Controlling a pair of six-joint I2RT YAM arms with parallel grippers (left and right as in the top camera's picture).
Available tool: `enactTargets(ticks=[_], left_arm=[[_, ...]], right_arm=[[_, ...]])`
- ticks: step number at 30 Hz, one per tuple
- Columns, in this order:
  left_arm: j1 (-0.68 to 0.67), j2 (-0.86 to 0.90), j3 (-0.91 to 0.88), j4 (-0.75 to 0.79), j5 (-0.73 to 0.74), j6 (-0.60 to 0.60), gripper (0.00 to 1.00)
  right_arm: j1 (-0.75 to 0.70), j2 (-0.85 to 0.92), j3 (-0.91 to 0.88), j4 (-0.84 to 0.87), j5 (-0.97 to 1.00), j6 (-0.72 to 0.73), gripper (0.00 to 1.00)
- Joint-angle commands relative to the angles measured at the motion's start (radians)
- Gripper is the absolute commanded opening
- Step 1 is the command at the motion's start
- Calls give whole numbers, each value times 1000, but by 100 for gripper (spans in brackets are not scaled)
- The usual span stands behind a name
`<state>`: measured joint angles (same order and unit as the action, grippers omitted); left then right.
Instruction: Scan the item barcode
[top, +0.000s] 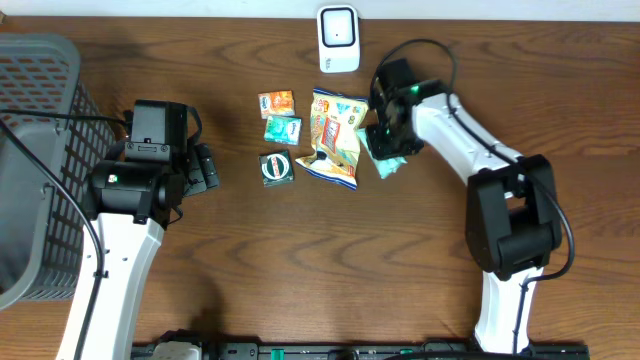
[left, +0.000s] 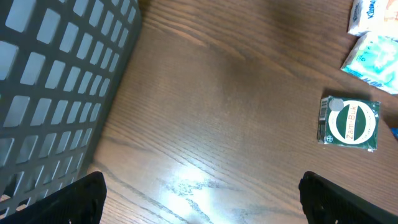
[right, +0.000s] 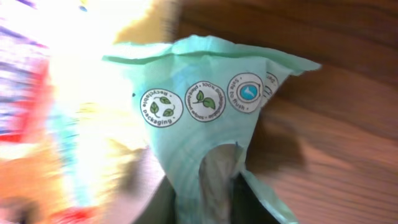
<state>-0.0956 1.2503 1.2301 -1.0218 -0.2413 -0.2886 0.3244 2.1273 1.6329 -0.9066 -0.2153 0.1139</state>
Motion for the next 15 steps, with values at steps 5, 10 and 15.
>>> enactTargets(ticks=[5,10,15], left_arm=[[-2,4,16,-2,-3,-5,98],[-2,4,16,-2,-3,-5,98],[-2,4,16,-2,-3,-5,98]], right_arm=[[-133,6,20,-6,-538,-37,15],[-211,7,-54,6,-686,-79,16],[-253,7,-197,88,-830,-78,17]])
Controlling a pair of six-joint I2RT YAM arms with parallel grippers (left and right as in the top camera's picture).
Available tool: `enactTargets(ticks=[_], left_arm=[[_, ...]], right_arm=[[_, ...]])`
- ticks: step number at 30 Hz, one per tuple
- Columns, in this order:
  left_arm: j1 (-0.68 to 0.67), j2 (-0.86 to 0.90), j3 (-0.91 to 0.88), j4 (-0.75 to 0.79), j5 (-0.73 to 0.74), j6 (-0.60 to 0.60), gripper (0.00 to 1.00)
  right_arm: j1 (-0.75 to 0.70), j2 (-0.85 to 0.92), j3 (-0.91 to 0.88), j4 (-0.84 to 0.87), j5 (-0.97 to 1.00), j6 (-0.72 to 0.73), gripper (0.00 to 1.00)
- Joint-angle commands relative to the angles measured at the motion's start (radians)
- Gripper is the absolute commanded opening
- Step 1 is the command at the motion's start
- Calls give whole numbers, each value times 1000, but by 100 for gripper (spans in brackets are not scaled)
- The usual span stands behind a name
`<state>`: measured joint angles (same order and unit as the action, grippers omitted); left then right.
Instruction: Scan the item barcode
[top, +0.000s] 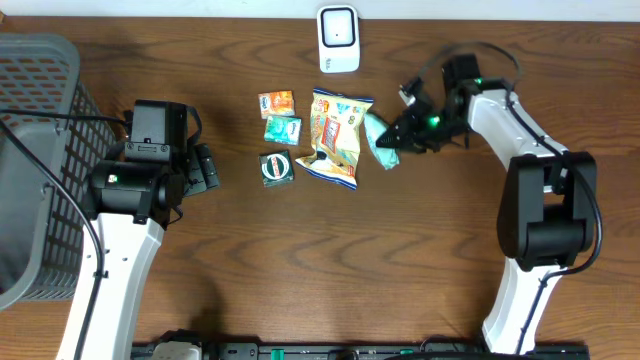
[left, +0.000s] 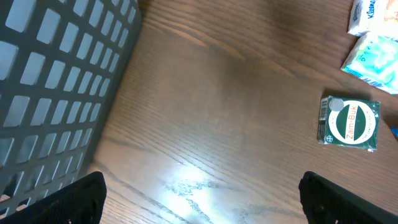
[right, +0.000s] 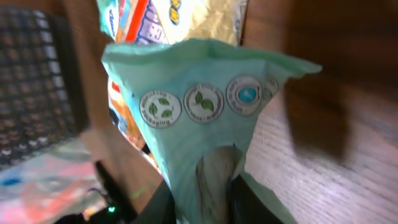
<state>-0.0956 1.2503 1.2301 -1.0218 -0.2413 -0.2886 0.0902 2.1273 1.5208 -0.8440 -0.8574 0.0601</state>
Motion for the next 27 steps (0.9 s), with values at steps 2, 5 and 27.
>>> enactTargets(ticks=[2,5,27], left_arm=[[-2,4,16,-2,-3,-5,98],[-2,4,16,-2,-3,-5,98],[-2,4,16,-2,-3,-5,98]], right_arm=[[-31,7,-151,53,-260,-24,17],[-47,7,-236,123,-351,-23,19],[-238,6,-35,-52,221,157,46]])
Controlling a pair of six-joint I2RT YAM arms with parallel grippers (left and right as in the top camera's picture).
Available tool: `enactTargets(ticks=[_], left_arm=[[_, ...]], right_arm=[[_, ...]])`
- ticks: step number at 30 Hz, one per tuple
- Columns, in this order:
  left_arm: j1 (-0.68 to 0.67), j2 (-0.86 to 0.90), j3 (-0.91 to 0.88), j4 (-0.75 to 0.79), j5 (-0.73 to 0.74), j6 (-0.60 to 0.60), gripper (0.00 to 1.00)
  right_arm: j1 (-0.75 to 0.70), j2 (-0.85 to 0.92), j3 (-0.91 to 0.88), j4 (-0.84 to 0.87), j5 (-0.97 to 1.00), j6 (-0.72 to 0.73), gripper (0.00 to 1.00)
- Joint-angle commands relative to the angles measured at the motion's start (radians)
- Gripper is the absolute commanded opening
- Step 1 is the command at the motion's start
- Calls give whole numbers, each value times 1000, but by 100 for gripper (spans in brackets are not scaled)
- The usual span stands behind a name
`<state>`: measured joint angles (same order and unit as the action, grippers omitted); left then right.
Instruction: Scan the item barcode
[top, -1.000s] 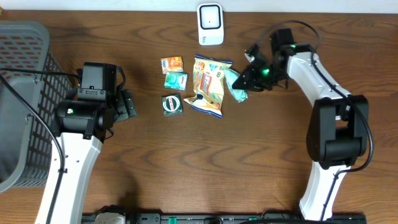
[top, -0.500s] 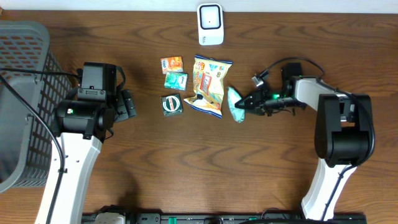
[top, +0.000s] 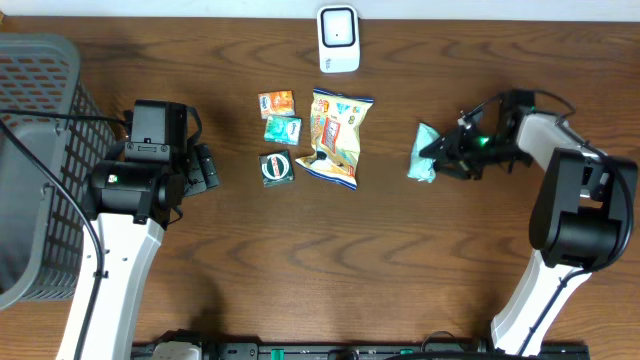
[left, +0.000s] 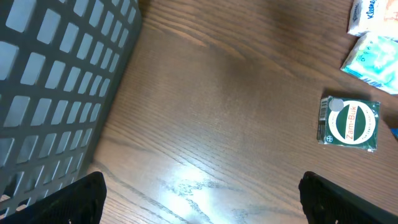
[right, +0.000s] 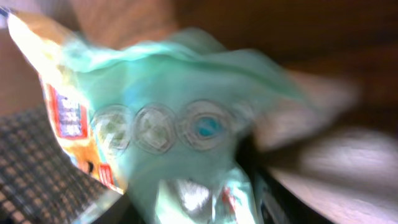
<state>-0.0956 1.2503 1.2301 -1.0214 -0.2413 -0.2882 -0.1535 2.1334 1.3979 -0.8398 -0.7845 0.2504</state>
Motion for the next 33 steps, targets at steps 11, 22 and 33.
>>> enactTargets(ticks=[11,22,33], left_arm=[[-2,4,16,-3,-3,-5,98],[-2,4,16,-3,-3,-5,98],[-2,4,16,-3,-3,-5,98]], right_arm=[[175,0,317,-278,473,-69,59],[305,0,322,-247,570,-57,67],[434,0,320,-268,956,93,59]])
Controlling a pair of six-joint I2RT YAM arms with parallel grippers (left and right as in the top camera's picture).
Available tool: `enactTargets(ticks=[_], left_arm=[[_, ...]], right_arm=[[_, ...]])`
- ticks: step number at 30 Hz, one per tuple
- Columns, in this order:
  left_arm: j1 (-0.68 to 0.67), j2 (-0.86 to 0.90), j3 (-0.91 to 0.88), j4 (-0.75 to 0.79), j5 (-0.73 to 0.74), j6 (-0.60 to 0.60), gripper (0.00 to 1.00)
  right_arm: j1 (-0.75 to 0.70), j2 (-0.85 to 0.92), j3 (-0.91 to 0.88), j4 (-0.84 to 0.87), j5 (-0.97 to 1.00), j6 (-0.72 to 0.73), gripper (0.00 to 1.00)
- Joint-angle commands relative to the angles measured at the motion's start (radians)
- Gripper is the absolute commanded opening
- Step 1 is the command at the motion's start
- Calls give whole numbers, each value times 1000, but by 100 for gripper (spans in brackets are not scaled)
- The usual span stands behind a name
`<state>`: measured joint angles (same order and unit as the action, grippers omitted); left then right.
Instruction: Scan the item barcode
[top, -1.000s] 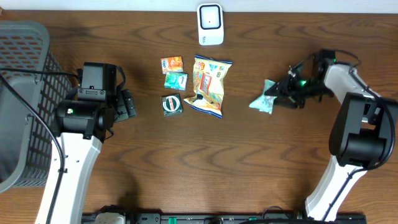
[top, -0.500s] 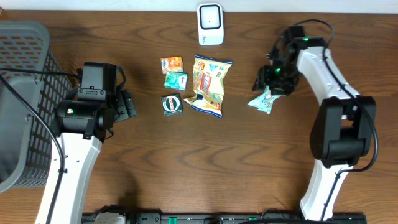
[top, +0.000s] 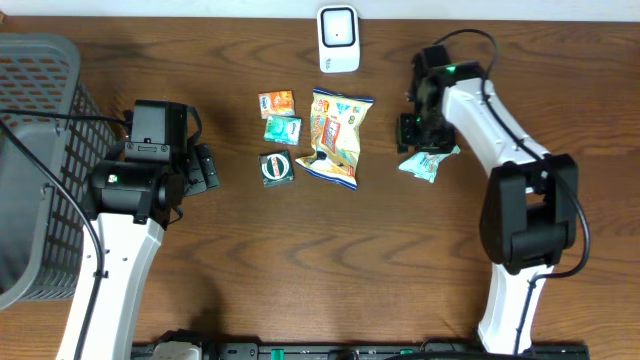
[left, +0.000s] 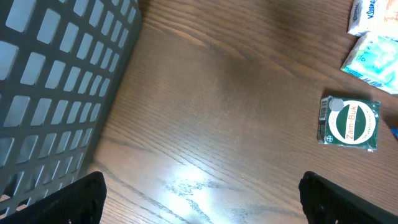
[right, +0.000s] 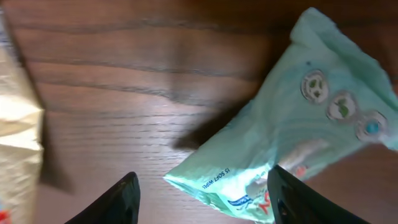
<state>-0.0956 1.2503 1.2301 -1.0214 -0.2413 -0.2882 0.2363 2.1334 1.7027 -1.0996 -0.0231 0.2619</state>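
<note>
A teal wipes packet (top: 428, 164) (right: 311, 140) lies flat on the wooden table, right of the chips bag (top: 338, 136). My right gripper (top: 413, 132) (right: 208, 200) hovers over its left end, open, with the packet's lower edge reaching between the fingers and touching neither. The white barcode scanner (top: 338, 38) stands at the table's far edge, up and to the left of the packet. My left gripper (top: 205, 168) (left: 208, 200) is open over bare wood, holding nothing.
A grey mesh basket (top: 35, 150) (left: 56, 81) fills the left side. Left of the chips bag lie a small orange packet (top: 276, 103), a small teal packet (top: 283, 128) and a green Zam-Buk tin (top: 277, 168) (left: 350, 122).
My right gripper was shut on the wipes packet at the right of the table. Now it is open, and the packet lies on the table below it, nearer the chips bag.
My right gripper first held the wipes packet right beside the chips bag. It then had the packet lifted and farther right, then farther right still. Now the packet rests on the table, let go. The left arm stayed still throughout.
</note>
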Motion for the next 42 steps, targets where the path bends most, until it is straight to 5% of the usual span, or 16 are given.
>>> enactTargets(ticks=[1,16,33,42], left_arm=[[-2,4,16,-3,-3,-5,98],[-2,4,16,-3,-3,-5,98],[-2,4,16,-3,-3,-5,98],[-2,4,16,-3,-3,-5,97]], right_arm=[[60,0,16,-13,236,100,60],[199,1,9,17,415,135,53],[174,1,-204,146,462,179,68],[152,1,-245,117,555,179,56]])
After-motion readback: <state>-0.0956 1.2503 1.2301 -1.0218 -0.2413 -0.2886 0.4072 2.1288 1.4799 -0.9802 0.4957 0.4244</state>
